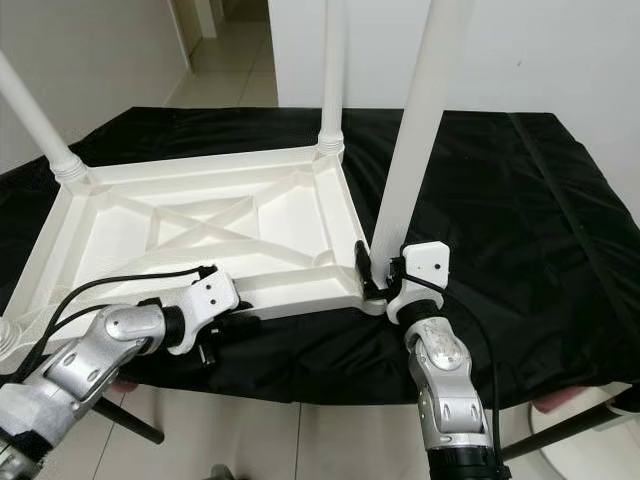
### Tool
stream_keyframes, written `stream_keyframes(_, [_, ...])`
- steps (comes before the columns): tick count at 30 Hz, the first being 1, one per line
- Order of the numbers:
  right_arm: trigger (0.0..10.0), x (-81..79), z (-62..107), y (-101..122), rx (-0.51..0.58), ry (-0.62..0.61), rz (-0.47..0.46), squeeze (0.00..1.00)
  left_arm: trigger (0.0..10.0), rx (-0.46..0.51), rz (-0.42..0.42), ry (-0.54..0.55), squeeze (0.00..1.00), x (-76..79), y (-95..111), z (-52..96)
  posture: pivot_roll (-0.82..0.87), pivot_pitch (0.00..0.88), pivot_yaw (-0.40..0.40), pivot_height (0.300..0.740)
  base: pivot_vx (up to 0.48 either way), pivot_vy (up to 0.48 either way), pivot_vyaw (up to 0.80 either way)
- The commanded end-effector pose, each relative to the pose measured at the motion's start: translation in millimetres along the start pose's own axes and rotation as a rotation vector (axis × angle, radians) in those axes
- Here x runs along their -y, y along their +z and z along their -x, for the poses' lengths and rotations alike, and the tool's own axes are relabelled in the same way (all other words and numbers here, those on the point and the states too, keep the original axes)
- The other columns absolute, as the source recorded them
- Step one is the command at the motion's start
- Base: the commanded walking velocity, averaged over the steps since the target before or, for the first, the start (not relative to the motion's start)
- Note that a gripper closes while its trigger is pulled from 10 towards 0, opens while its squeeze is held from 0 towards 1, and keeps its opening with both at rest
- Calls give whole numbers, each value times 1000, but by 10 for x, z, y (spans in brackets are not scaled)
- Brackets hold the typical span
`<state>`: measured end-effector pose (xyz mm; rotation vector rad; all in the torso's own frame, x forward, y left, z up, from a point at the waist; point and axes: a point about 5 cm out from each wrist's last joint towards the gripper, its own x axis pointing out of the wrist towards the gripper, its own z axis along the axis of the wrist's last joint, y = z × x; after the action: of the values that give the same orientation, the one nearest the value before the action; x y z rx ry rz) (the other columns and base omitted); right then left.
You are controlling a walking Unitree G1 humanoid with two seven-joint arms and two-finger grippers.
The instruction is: Building children table
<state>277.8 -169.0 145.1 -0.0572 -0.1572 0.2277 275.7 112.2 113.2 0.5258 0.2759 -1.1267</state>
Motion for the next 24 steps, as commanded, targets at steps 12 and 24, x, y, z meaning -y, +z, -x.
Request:
stream_keyframes(12, [10000,11,-22,8,-52,222,9,765,10000,187,76,-58,0,116,416,-151,-9,26,8,740,0,0,0])
stream_keyframes(24, [10000,182,23,65,-84,355,39,0,10000,332,250,219,0,37,684,-211,2,26,0,740,0,0,0])
